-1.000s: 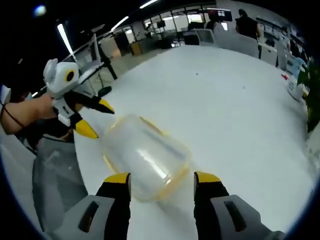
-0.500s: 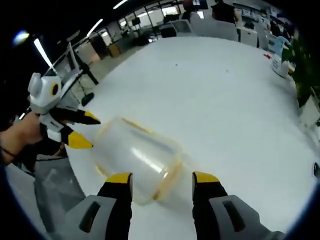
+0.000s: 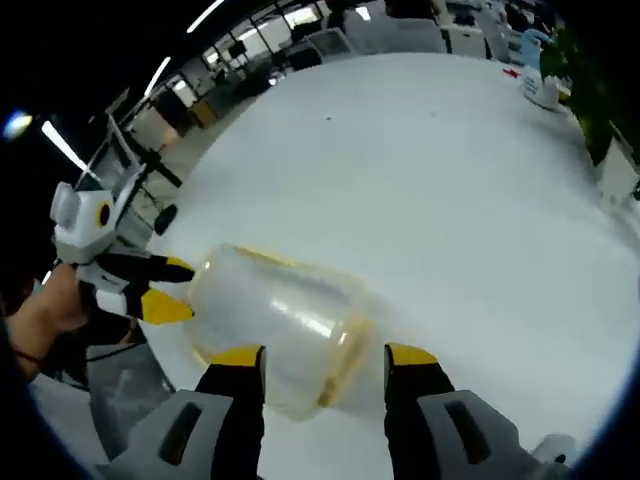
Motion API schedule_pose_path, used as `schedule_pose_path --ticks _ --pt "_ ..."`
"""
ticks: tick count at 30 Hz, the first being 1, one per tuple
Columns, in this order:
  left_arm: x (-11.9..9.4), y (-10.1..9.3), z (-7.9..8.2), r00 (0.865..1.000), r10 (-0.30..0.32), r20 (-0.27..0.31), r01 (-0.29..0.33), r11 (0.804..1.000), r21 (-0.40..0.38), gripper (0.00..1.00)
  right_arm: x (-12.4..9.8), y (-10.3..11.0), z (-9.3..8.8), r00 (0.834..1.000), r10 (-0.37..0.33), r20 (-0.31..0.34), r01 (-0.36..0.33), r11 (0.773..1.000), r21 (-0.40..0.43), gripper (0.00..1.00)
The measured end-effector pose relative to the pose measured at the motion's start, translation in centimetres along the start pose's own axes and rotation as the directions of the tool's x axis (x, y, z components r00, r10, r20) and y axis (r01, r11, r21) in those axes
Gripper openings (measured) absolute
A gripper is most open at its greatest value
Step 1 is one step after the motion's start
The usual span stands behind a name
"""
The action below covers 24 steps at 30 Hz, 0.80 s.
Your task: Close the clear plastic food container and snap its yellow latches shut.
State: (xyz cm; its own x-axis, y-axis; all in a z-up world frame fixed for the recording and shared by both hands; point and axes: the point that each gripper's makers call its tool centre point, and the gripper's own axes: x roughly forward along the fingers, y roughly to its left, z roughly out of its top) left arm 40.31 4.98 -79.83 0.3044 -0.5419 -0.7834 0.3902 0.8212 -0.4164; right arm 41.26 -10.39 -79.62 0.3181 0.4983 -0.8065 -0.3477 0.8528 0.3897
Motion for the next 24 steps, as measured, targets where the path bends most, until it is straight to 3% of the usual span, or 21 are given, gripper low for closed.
schedule_pose_path --ticks 3,5,16,24 --pt "0.2 -0.1 0.0 1.000 -0.004 0.004 0.004 1.000 -0.003 0.46 0.2 0.2 -0.2 1.000 0.008 -0.008 -0.008 1.000 0.007 0.45" --pt "0.3 -0.3 0.2 1.000 -0.015 0.015 0.015 1.000 -0.015 0.38 0.4 0.4 -0.7 0.999 0.022 -0.032 -0.022 1.000 0.020 0.43" --pt "1.0 -0.4 0.3 0.999 -0.037 0.012 0.037 0.999 -0.027 0.38 0.7 0.6 -0.6 0.999 0.033 -0.043 -0.035 0.999 -0.036 0.39" --pt "1.1 -0.7 0.2 0.999 -0.054 0.006 0.054 0.998 -0.035 0.31 0.8 0.6 -0.5 0.999 0.024 -0.038 -0.024 1.000 -0.018 0.36"
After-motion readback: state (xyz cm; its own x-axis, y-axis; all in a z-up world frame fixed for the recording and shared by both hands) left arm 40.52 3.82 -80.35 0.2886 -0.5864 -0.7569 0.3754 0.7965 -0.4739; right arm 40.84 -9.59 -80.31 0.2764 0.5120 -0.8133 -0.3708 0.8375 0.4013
